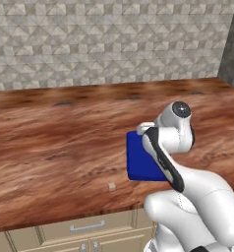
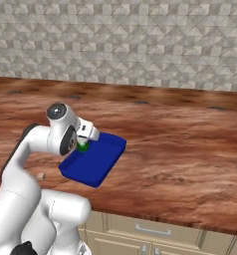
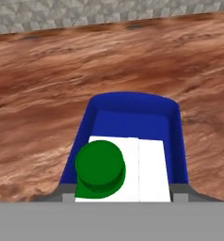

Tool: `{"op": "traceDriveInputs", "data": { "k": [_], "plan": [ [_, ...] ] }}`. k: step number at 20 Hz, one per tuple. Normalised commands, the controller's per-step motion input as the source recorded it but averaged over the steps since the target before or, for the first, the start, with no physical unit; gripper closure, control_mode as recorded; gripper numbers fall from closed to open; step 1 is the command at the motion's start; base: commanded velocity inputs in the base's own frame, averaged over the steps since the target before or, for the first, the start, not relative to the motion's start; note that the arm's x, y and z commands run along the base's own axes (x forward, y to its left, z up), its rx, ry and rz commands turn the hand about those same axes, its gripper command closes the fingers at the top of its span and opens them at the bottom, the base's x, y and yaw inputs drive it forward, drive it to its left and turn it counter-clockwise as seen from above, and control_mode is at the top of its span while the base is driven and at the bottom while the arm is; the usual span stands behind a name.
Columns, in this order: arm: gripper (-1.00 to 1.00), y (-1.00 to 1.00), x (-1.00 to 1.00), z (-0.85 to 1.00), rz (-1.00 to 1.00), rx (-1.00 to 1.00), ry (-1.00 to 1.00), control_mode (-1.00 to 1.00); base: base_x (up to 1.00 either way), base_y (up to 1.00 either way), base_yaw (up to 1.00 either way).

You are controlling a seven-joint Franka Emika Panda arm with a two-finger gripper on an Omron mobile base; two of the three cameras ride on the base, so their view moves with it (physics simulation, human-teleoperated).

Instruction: Take out the milk from the fridge and place it on the tray on the counter. Then take the sugar cube near the tray and place it in the tray.

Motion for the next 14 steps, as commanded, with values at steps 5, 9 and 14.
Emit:
{"op": "traceDriveInputs", "data": {
  "k": [5, 9, 14],
  "plan": [
    [1.00, -0.01, 0.31, -0.31, 0.00, 0.00, 0.00, -1.00, 0.00, 0.00, 0.00],
    [1.00, 0.00, 0.23, -0.19, 0.00, 0.00, 0.00, -1.00, 0.00, 0.00, 0.00],
    [1.00, 0.00, 0.15, -0.16, 0.00, 0.00, 0.00, -1.00, 0.00, 0.00, 0.00]
  ]
}}
